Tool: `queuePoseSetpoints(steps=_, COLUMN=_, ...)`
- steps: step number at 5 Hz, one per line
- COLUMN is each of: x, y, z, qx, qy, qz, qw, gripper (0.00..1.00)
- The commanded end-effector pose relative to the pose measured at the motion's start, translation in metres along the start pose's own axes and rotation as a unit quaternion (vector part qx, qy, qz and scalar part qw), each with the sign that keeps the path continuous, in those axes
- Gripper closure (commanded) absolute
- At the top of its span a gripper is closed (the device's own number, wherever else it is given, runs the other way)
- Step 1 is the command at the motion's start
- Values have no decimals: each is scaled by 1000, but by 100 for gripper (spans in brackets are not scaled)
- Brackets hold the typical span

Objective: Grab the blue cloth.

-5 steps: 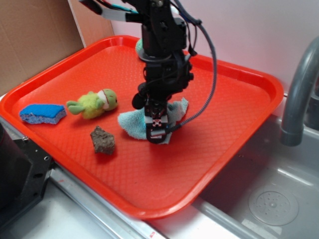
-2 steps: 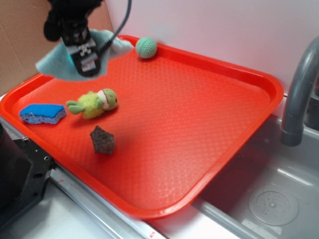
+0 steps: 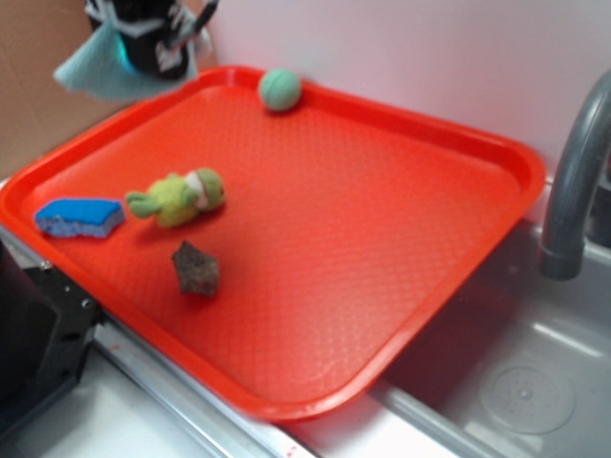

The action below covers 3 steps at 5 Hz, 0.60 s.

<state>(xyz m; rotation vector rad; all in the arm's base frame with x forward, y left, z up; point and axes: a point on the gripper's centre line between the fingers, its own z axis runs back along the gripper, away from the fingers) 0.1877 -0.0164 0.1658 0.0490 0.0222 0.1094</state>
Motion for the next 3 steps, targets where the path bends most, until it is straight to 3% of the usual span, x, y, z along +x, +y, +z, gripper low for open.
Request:
queuePoseSetpoints(steps=1, x=11, y=20, z=33, qx=-12, qy=-43, qz=45, qw=998, gripper=100)
queuePoseSetpoints(steps=3, x=11, y=2, z=41, qx=-19, qy=-52, qz=18, qw=998, gripper=100)
